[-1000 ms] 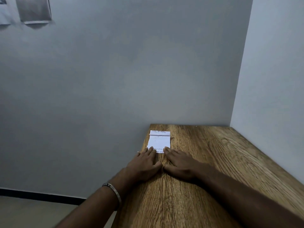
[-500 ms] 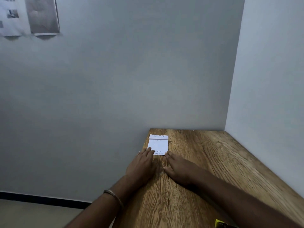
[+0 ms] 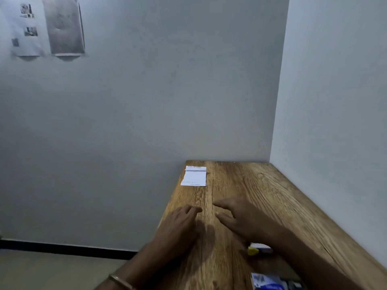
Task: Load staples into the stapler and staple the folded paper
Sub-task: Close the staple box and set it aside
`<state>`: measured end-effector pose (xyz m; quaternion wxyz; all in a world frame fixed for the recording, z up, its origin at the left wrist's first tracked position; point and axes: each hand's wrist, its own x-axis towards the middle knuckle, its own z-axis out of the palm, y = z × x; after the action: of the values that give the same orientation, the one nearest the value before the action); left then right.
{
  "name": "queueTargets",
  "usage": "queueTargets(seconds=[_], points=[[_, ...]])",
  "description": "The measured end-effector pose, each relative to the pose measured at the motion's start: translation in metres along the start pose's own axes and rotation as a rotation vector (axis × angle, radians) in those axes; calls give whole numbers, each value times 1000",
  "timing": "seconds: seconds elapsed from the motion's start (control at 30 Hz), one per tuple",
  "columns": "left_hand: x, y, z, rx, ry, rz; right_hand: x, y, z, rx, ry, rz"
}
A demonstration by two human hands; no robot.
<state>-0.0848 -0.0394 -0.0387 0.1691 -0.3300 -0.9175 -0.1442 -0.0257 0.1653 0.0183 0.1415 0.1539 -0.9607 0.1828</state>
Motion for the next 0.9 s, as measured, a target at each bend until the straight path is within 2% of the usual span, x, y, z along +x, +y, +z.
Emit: queueTargets(seconds=[0.17, 0.4, 0.53, 0.67, 0.8, 0.9], points=[[-35, 22, -14, -95, 22, 40, -64, -1, -19, 119, 195, 68], [-64, 40, -17, -275, 37, 71, -136, 22, -29, 224, 456, 263], [-66, 54, -20, -336, 39, 67, -161, 32, -26, 237, 405, 332], [-69, 79, -22, -423, 13, 117, -178, 31, -23, 259, 281, 277], [-72, 101, -19, -495, -44, 185, -195, 33, -23, 301, 282, 245], [-73, 110, -12, -500, -77, 214, -202, 33, -25, 296, 200, 220]])
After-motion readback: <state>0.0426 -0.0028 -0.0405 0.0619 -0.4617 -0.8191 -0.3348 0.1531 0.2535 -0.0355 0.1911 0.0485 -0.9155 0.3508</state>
